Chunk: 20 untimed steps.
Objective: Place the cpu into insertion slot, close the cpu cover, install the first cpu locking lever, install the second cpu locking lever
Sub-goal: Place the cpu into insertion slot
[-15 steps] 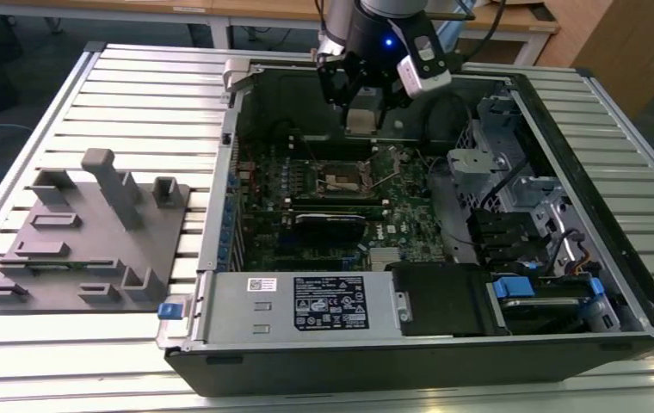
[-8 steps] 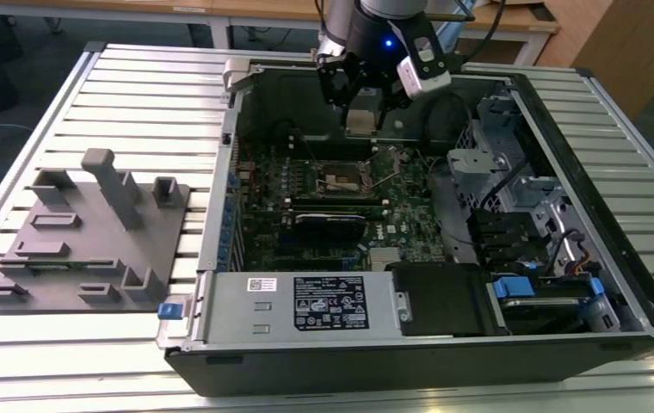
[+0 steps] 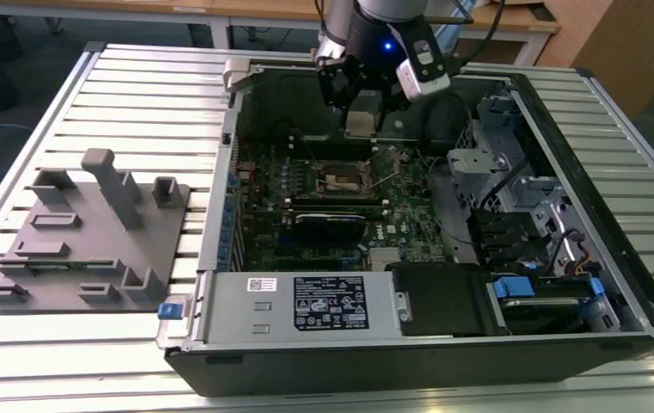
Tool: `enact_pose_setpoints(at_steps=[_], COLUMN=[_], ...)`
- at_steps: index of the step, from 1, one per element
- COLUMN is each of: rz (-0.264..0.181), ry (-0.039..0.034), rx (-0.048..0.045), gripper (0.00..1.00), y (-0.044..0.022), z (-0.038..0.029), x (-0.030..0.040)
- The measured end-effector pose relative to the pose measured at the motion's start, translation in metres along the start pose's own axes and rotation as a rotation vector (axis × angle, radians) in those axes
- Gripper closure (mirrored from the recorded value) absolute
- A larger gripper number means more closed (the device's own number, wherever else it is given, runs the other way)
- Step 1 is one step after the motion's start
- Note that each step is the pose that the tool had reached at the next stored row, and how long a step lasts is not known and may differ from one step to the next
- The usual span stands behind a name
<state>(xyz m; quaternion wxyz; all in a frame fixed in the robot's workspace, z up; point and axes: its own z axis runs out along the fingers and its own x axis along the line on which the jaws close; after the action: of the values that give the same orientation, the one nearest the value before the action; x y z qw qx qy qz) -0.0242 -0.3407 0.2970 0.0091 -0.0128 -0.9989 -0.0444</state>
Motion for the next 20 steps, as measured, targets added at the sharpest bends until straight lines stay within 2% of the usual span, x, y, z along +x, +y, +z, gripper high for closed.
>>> enact_pose_setpoints(at_steps=[12,20], rz=[0.002,0.081], ry=[-0.0001,-0.0071], rx=[0.0001,-0.0016], gripper=[0.46,0.46], y=[-0.0001,0.0], z=[0.0005,0.0006], x=[0.0,0.0])
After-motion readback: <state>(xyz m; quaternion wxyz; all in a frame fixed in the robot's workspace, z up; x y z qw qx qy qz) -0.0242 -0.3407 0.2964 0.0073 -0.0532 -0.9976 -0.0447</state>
